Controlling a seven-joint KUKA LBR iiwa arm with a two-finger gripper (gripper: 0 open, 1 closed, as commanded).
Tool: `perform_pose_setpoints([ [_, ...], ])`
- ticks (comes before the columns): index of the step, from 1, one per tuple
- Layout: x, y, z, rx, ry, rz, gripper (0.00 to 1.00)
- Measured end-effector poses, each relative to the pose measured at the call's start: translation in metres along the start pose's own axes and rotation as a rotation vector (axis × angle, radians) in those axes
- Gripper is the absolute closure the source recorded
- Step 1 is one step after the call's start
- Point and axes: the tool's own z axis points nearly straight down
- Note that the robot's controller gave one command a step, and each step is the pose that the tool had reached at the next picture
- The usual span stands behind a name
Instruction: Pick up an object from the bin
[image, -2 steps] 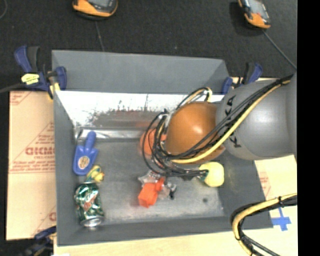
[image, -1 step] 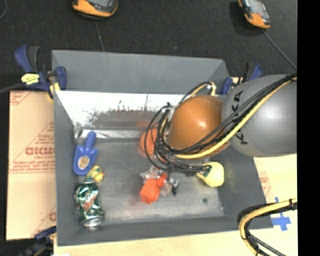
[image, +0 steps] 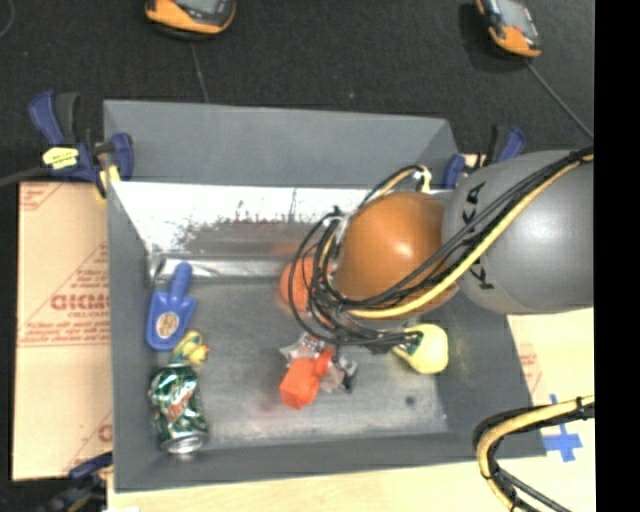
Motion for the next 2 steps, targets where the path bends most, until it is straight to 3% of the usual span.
perform_pose_setpoints([
  [2, 0.001, 0.001, -0.004, -0.003, 0.003, 0.001, 1.0],
])
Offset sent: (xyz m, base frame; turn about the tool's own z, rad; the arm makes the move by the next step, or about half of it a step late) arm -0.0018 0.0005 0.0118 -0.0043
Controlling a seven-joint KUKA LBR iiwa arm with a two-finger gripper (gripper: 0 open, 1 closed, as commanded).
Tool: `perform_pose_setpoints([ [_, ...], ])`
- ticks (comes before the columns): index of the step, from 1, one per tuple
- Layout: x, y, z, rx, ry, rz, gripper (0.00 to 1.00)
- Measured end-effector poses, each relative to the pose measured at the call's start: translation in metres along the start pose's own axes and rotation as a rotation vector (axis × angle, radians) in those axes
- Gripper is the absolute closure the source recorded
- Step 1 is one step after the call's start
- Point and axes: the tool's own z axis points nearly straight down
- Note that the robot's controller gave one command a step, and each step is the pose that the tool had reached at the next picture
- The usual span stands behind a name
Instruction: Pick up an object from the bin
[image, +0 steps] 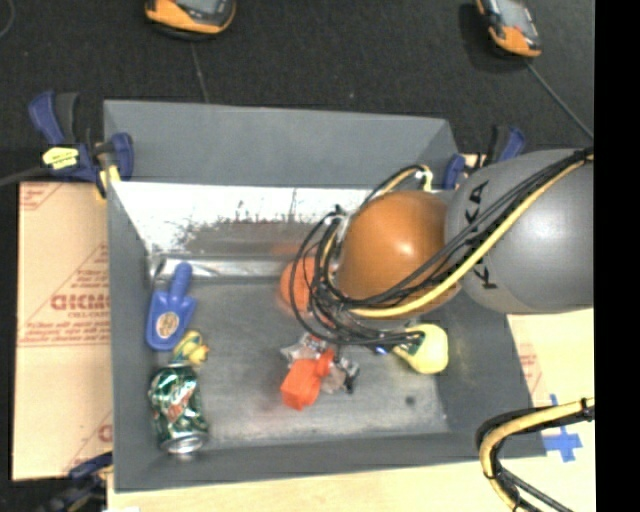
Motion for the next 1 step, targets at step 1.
perform_pose_setpoints([
  [1, 0.0002, 0.0003, -0.0423, -0.005, 0.003, -0.001, 1.0],
])
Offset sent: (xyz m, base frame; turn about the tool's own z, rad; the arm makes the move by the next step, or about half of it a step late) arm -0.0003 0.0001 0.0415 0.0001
